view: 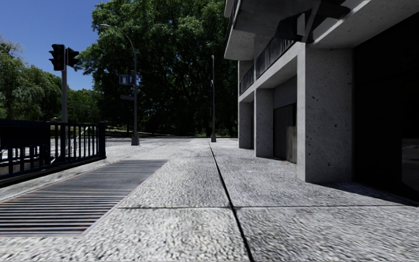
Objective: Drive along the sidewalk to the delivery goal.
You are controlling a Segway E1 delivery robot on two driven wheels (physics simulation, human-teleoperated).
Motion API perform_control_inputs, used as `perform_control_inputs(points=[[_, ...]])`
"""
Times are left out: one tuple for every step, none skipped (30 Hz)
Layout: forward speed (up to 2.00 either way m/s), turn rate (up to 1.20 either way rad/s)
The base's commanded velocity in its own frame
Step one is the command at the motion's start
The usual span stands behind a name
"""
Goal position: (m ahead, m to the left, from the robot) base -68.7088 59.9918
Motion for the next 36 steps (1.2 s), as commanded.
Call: perform_control_inputs(points=[[2.0,0.11],[2.0,0.03],[2.0,0.0],[2.0,0.0],[2.0,0.0],[2.0,0.0],[2.0,0.0],[2.0,0.0],[2.0,0.0],[2.0,0.0],[2.0,0.0],[2.0,0.0],[2.0,0.0],[2.0,0.0],[2.0,0.01],[2.0,0.11],[2.0,0.17],[2.0,0.19],[2.0,0.19],[2.0,0.19],[2.0,0.19],[2.0,0.19],[2.0,0.19],[2.0,0.19],[2.0,0.19],[2.0,0.19],[2.0,0.19],[2.0,0.19],[2.0,0.19],[2.0,0.19],[2.0,0.19],[2.0,0.19],[2.0,0.19],[2.0,0.19],[2.0,0.19],[2.0,0.19]])
